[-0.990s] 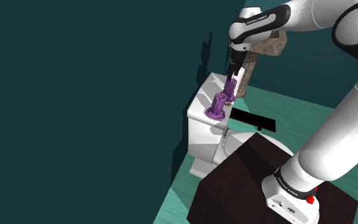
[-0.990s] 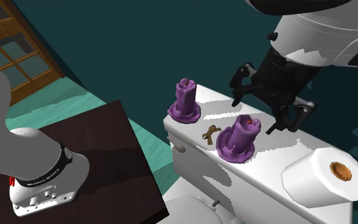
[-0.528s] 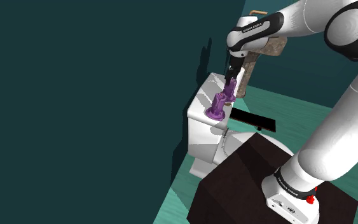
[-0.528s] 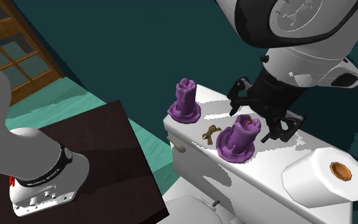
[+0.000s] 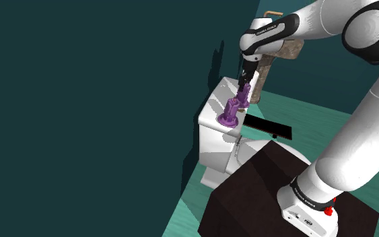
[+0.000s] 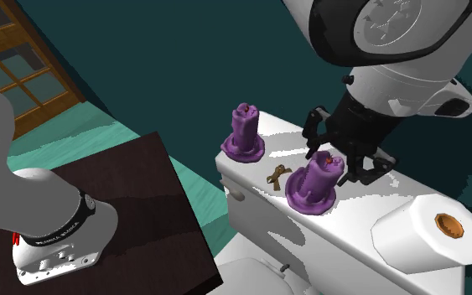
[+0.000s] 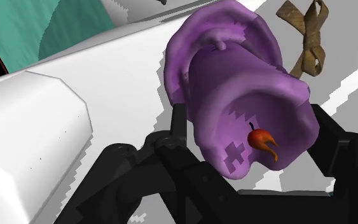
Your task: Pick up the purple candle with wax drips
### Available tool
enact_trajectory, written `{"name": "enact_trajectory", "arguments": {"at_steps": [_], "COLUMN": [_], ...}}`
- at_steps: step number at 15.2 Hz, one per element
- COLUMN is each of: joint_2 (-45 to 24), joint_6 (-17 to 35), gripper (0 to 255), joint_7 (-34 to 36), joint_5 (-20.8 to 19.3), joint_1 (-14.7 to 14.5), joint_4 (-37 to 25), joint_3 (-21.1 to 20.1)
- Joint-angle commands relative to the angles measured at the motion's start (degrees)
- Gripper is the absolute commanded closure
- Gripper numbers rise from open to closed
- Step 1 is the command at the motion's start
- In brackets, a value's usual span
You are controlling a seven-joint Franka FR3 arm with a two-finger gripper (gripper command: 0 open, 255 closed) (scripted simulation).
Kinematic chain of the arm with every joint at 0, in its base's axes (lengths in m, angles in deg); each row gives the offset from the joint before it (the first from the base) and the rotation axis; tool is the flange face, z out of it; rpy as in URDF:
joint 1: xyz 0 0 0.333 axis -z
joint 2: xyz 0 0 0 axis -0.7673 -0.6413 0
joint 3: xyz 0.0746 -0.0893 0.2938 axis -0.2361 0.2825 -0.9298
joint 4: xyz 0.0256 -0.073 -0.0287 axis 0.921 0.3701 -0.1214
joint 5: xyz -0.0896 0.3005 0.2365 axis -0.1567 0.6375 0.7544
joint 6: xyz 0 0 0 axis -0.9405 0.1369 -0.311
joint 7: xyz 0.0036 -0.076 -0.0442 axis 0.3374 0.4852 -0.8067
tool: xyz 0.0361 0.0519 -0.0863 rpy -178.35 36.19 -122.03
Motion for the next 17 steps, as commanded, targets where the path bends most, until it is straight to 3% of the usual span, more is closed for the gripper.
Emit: {"name": "enact_trajectory", "arguments": {"at_steps": [1, 17], "joint_2": [0.0, 3.9], "joint_6": [0.0, -10.2], "gripper": [255, 255], "joint_7": [0.0, 0.9], "joint_5": [0.0, -1.4], "joint_1": [0.0, -0.3], "joint_4": [0.0, -6.4], "joint_3": [0.0, 0.0]}}
